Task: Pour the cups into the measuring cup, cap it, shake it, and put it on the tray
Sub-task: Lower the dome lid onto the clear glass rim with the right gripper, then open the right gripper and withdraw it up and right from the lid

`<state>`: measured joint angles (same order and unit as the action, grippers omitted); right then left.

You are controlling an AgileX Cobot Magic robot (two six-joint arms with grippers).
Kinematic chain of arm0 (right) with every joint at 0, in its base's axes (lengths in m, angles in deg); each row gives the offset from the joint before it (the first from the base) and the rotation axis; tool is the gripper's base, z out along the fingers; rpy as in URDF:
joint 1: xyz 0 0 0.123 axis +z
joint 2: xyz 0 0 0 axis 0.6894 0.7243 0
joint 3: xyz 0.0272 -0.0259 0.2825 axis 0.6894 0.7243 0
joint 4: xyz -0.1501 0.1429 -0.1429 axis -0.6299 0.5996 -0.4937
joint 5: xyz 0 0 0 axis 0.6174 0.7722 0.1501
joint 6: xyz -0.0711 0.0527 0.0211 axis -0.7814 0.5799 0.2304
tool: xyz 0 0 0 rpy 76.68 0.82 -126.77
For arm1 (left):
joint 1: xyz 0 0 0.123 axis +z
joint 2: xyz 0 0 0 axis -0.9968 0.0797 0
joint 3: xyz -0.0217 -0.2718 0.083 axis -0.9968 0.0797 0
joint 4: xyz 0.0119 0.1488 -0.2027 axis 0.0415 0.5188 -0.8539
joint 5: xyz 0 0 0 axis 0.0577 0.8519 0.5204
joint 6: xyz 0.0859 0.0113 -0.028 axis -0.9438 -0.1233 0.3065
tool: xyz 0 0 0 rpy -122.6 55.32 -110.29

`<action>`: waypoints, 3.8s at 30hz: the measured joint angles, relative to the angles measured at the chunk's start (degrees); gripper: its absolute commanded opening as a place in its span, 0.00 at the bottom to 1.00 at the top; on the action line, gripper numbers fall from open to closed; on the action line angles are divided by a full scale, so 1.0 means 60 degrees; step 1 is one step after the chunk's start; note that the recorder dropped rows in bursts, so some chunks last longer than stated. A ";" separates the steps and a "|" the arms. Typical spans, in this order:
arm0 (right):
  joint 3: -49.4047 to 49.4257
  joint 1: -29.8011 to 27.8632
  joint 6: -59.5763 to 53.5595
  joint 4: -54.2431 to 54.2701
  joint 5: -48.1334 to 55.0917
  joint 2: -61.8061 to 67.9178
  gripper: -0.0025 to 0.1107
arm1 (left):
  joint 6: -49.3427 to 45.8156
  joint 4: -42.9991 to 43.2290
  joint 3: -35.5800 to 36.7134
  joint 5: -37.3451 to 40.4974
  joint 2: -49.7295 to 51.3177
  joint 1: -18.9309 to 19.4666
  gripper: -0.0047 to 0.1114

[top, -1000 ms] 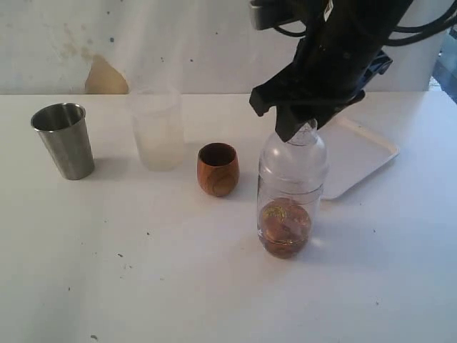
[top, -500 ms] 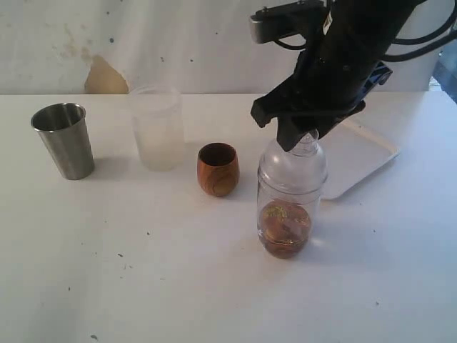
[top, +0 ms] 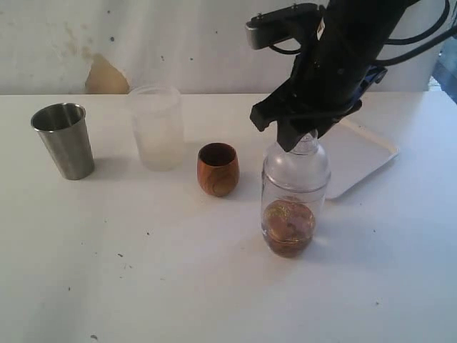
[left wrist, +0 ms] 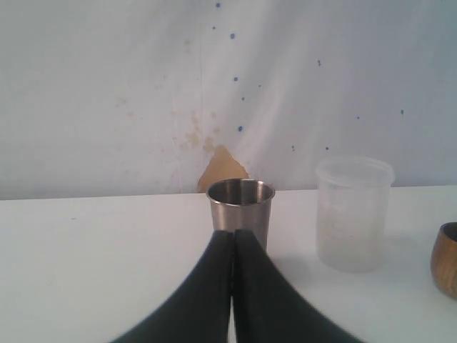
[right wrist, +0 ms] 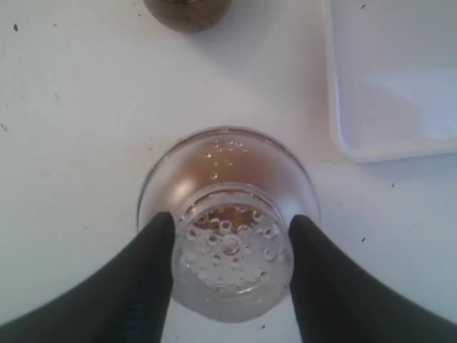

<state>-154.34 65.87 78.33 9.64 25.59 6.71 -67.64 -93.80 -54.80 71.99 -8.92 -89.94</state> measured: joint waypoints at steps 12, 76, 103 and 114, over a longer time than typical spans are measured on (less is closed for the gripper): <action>-0.0023 0.0000 0.0345 -0.0018 0.0000 0.0057 0.42 | 0.0000 0.0000 0.0000 0.0000 0.0000 0.0000 0.04; 0.0683 0.0000 0.0684 -0.0386 -0.1122 -0.2398 0.67 | -0.0022 0.0000 0.0000 0.0000 0.0000 0.0000 0.04; 1.0492 0.0000 0.0890 -0.0288 -1.1976 -0.7741 0.67 | -0.0022 0.0000 0.0000 0.0000 0.0000 0.0000 0.04; 1.1573 0.0000 0.1101 -0.0331 -1.3090 -0.8000 0.67 | -0.0022 0.0000 0.0000 0.0000 0.0000 0.0000 0.04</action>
<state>-84.91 65.87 84.94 7.65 -52.95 -41.29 -67.77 -93.80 -54.80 71.99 -8.92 -89.94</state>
